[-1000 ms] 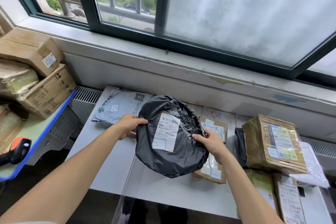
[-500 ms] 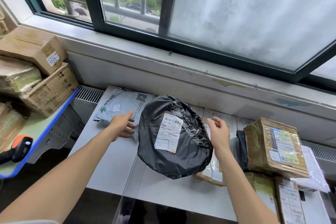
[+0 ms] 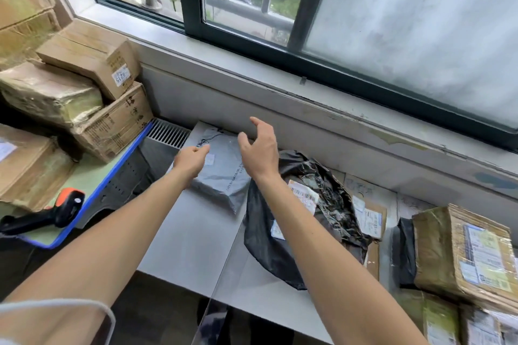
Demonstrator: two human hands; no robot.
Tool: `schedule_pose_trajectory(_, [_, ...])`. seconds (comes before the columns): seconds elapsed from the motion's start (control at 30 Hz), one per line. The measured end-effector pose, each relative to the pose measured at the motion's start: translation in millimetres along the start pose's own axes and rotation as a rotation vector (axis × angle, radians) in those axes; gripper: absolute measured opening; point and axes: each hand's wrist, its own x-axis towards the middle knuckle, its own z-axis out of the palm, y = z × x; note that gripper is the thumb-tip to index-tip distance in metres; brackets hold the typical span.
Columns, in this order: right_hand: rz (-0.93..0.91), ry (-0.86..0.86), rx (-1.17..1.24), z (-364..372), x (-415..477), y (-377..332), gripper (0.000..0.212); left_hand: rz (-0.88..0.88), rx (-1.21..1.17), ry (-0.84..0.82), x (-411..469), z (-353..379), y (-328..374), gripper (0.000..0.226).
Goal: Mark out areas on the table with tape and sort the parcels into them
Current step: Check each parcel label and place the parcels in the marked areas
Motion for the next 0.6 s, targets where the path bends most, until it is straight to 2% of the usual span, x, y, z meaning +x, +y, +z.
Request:
schedule_pose_trajectory(0.13, [0.066,-0.183,-0.094,53.5,8.0,-2.4,0.052,-0.019,-0.02,0.057,21.9,-19.8,-4.6,0.031])
schedule_pose_trajectory(0.23, [0.332,-0.266,-0.081,84.4,12.1,8.8,0.056,-0.107,-0.104,0.096,33.7,-23.5,-16.1,0.019])
schedule_pose_trajectory(0.37, [0.674,-0.303,-0.091,119.6,-2.5,31.8,0.06,-0.318,-0.169,0.14,39.9,-10.9,-51.8,0.043])
schedule_pose_trajectory(0.5, [0.856,-0.245,-0.156,135.7,-15.8,52.1,0.06,-0.488,-0.311,0.099,43.1,7.2,-74.8,0.053])
schedule_pose_trajectory(0.6, [0.929,-0.237,-0.155,140.2,-15.8,66.4,0.059,-0.529,-0.4,0.074,51.0,18.3,-81.5,0.051])
